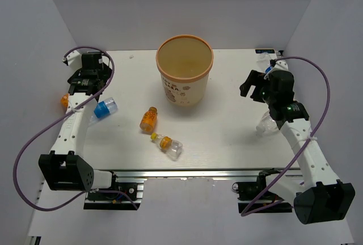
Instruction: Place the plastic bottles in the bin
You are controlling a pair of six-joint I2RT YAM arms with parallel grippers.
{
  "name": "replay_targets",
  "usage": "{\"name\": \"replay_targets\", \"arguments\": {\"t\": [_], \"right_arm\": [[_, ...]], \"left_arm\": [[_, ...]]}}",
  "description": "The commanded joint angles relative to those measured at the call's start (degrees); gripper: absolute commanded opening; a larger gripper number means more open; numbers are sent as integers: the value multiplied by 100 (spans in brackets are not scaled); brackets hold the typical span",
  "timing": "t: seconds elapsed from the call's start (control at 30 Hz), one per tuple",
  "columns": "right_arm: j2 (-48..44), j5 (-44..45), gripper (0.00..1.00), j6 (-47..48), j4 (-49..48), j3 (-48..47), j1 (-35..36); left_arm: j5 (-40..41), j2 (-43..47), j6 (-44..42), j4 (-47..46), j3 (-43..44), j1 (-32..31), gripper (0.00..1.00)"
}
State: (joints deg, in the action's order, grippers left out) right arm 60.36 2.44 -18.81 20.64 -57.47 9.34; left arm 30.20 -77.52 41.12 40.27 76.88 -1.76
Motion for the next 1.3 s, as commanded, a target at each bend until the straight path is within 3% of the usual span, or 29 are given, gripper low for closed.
{"name": "replay_targets", "arguments": {"t": [0.0, 0.17, 0.27, 0.47, 0.73, 1.03, 1.27], "right_arm": [[-86, 406, 89, -43, -8, 26, -29], [-51, 669, 89, -105, 88, 26, -20], [247, 1566, 89, -632, 667, -158, -256], [529, 890, 89, -1125, 1090, -168, -1145], [354, 1065, 89, -1458, 1679, 403, -1163], [-120, 1303, 89, -1872, 530, 1492, -1119], [-25, 1664, 89, -1978, 256, 1810, -1119]], "left_arm": [[-57, 272, 159, -248, 204, 27, 98], [-303, 219, 133, -694, -32, 27, 98], [-383, 141, -7, -933, -51, 27, 98], [-294, -219, -166, -1134, 143, 97, 98], [-804, -589, -377, -1584, 81, 167, 98], [-1024, -721, -562, -1777, -86, 350, 98], [-1077, -677, -588, -1786, -156, 369, 98]]}}
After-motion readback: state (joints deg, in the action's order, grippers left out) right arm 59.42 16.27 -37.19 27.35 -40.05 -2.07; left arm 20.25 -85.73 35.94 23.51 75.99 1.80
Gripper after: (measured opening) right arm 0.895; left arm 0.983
